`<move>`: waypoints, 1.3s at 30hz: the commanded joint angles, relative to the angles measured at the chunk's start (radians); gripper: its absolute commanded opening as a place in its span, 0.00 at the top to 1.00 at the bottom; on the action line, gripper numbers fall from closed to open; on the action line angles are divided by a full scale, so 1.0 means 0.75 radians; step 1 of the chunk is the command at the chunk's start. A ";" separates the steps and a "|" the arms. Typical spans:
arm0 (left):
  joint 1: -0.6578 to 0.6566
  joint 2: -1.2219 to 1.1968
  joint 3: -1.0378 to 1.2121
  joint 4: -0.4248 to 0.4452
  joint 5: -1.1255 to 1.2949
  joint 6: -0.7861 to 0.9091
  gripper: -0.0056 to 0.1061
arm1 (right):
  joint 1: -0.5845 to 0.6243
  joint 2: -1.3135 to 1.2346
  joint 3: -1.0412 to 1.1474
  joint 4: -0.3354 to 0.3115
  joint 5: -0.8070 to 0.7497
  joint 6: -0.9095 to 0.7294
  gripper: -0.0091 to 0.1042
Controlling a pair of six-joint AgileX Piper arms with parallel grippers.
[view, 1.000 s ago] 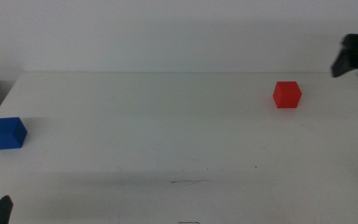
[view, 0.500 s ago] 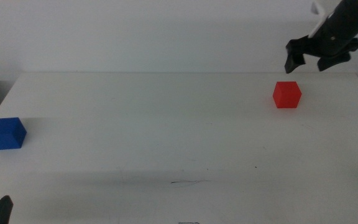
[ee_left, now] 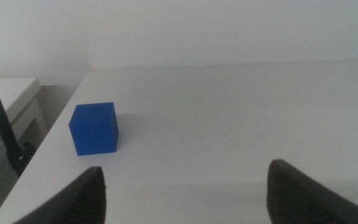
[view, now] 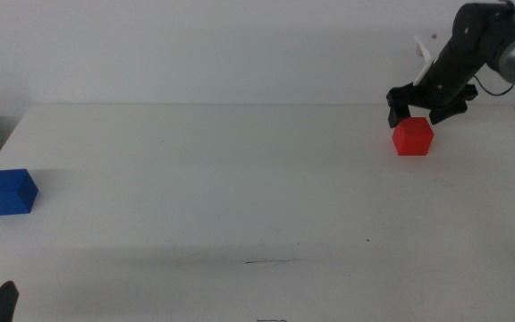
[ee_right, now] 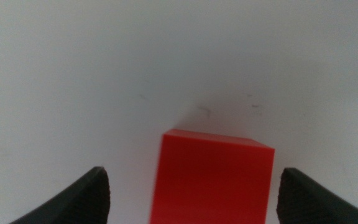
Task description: Stack red cubes first, then green, then blue cubes in a specific spot.
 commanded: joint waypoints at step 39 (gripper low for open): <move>-0.010 -0.034 -0.001 -0.009 -0.116 -0.007 0.18 | 0.036 -0.436 0.222 0.037 0.084 0.134 0.93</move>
